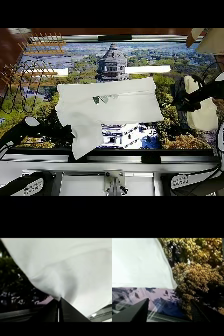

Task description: Fold the shirts.

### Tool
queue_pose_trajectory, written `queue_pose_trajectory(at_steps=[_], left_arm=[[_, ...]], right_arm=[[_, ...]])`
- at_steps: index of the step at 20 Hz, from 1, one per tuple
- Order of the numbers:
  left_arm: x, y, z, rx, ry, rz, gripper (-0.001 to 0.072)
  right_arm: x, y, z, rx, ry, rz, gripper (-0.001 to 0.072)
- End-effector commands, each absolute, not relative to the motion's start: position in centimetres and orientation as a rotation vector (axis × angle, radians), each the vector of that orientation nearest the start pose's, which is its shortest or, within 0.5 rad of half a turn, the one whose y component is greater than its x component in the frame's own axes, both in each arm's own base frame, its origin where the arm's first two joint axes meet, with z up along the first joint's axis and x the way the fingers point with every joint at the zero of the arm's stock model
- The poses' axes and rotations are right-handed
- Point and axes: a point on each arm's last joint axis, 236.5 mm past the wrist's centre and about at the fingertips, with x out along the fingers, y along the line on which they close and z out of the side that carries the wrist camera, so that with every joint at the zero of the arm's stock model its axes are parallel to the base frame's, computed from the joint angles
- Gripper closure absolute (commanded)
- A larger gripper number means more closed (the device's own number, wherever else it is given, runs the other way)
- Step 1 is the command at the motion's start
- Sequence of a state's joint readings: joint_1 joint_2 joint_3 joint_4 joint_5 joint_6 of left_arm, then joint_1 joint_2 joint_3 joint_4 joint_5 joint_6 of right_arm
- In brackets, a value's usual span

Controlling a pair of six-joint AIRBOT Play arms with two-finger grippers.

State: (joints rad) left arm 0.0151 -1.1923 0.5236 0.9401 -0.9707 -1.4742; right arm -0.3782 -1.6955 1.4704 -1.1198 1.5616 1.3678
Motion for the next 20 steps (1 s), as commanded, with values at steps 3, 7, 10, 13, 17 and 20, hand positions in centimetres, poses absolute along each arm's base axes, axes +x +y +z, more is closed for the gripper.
queue_pose_trajectory(at_steps=[3,7,10,13,17,20], left_arm=[[23.8,-11.3,-11.1,-0.606,1.546,-0.201,0.0676],[24.1,-11.3,-10.7,-0.602,1.534,-0.209,0.0675],[25.6,-11.4,-9.4,-0.574,1.497,-0.247,0.0675],[27.3,-11.2,-7.8,-0.547,1.456,-0.281,0.0676],[30.5,-10.1,-4.6,-0.506,1.361,-0.318,0.0675],[34.9,-8.1,-0.3,-0.472,1.216,-0.317,0.0677]], right_arm=[[35.9,-1.3,-8.7,0.605,1.712,0.249,0.008],[36.2,0.8,-10.4,0.552,1.741,0.283,0.008],[36.5,1.6,-11.1,0.546,1.742,0.284,0.0081],[37.5,2.6,-11.3,0.531,1.706,0.289,0.0506],[41.2,4.1,-7.9,0.479,1.535,0.413,0.0633],[47.1,4.4,-3.4,0.377,1.324,0.405,0.0634]])
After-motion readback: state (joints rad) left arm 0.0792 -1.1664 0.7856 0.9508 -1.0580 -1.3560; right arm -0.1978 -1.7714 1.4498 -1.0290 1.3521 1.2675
